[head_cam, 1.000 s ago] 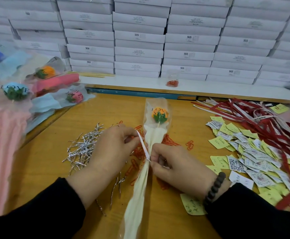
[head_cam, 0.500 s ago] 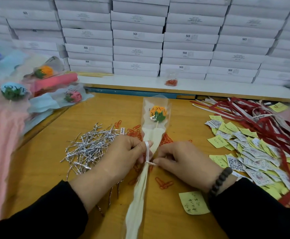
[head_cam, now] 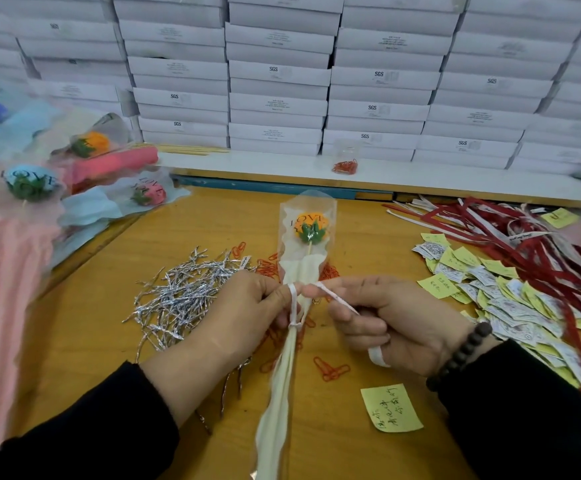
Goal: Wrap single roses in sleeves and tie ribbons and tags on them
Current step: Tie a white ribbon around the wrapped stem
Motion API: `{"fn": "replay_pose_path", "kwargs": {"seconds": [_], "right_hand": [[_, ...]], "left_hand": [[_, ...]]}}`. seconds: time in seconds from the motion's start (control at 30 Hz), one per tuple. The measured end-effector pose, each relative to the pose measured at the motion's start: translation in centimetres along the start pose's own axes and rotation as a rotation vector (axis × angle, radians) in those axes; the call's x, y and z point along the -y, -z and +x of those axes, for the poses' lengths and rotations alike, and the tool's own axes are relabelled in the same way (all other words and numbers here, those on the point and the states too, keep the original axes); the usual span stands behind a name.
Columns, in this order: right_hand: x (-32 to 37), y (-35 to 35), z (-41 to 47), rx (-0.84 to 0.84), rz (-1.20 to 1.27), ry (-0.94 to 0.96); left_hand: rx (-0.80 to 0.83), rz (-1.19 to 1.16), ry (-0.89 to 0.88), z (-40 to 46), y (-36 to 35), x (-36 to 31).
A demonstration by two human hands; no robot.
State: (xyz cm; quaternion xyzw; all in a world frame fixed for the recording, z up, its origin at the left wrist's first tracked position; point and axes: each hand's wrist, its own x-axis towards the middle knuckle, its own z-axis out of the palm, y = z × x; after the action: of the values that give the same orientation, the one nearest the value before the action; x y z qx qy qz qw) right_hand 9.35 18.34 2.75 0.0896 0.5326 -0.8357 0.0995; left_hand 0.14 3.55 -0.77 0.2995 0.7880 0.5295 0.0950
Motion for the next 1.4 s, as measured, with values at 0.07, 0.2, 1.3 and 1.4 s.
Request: {"fn": "replay_pose_path", "kwargs": {"seconds": [0.07, 0.2, 1.3, 1.4], "right_hand": [[-0.4, 0.0, 0.2, -0.059, 0.059, 0.019], [-1.0, -0.3, 0.5, -0.173, -0.071, 0.051], [-2.8, 0.1, 1.6, -0.399, -1.216, 0.538], [-2.9, 0.0, 1.6, -0.405, -1.205, 0.553]], "left_hand": [[0.005, -0.018, 0.0, 0.1, 0.1, 0.1], [0.029, 0.027, -0.006, 0.1, 0.0, 0.2], [0.2, 0.078, -0.04, -0.4, -0.1, -1.2], [0.206, 0.049, -0.037, -0.5, 0.0, -1.3]]}}
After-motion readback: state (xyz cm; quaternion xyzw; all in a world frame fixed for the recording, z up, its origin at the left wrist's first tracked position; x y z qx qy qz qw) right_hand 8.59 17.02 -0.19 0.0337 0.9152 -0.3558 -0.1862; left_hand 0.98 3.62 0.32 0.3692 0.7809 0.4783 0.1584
